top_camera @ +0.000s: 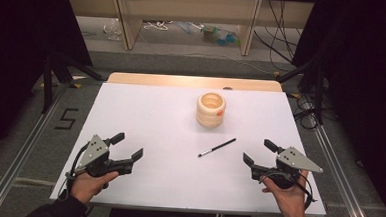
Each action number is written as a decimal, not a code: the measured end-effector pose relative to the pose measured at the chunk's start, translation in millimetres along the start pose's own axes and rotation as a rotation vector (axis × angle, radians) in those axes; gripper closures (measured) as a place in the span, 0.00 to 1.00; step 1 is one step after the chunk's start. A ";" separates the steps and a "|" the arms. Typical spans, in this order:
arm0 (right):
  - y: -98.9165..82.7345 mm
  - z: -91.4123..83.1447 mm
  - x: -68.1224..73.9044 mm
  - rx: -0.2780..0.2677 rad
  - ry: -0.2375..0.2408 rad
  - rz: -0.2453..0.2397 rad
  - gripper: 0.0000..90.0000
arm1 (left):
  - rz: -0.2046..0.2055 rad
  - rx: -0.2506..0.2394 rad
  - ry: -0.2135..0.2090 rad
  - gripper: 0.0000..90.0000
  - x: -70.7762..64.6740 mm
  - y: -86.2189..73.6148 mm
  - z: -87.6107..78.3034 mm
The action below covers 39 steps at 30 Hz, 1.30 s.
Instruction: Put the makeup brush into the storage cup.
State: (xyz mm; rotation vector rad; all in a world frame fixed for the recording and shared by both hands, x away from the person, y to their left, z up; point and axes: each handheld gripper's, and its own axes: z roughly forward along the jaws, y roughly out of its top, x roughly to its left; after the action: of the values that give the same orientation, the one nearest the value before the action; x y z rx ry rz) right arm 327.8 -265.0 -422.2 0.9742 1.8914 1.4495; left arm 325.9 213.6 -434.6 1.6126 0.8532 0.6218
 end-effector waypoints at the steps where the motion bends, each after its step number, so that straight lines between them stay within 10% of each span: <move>1: -0.1 -0.2 -0.1 0.001 -0.001 -0.001 0.17 | -0.003 0.001 -0.001 0.18 -0.3 0.0 0.1; 27: 12.1 10.7 0.8 -0.001 0.064 -0.042 0.17 | -0.011 -0.004 -0.005 0.18 -1.2 -0.3 1.4; 39: 43.9 39.5 4.1 0.213 0.170 -0.211 0.19 | 0.001 0.000 -0.008 0.18 -0.8 0.0 1.8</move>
State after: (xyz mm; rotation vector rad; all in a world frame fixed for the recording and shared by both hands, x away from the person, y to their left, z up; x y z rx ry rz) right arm 365.7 -232.9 -390.0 0.7350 2.2343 1.2604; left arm 326.8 211.9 -435.0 1.6144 0.8466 0.6155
